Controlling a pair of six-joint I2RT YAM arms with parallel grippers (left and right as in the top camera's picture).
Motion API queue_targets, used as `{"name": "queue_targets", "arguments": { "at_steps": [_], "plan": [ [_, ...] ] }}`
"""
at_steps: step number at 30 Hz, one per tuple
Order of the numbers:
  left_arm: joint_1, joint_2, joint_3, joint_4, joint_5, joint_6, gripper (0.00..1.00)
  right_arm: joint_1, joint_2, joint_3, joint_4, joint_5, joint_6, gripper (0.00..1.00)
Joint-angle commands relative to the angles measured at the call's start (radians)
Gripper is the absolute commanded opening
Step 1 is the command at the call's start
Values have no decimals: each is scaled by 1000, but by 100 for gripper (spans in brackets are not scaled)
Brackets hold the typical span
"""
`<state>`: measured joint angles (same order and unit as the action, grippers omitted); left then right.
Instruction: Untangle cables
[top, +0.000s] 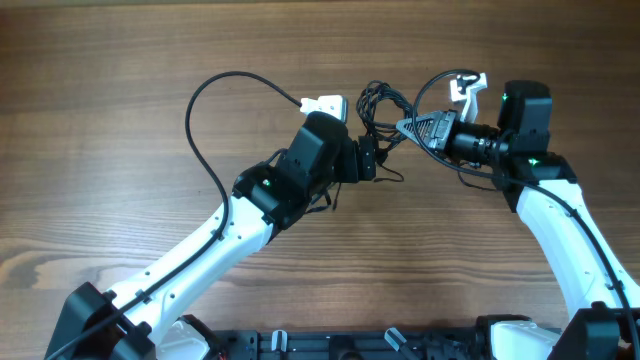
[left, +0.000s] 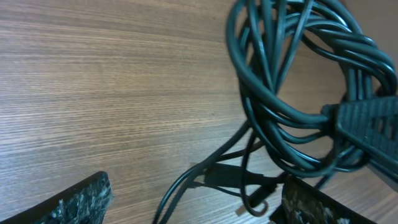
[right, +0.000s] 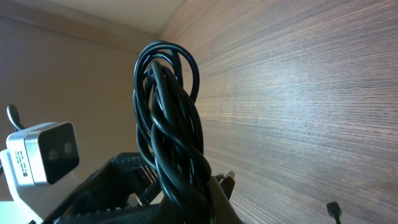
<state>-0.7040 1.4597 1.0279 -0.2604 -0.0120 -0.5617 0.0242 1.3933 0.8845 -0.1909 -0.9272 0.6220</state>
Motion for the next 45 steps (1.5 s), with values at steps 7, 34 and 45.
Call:
{"name": "queue_targets", "arguments": {
  "at_steps": [7, 34, 45],
  "plan": [
    [1, 21, 6, 22, 15, 8, 89, 0, 8, 5, 6, -238, -43, 4],
    [2, 91, 6, 39, 7, 9, 4, -4, 8, 5, 343, -592, 254, 4],
    [28, -31, 6, 121, 2, 8, 4, -22, 31, 3, 254, -481, 177, 4]
  ]
}}
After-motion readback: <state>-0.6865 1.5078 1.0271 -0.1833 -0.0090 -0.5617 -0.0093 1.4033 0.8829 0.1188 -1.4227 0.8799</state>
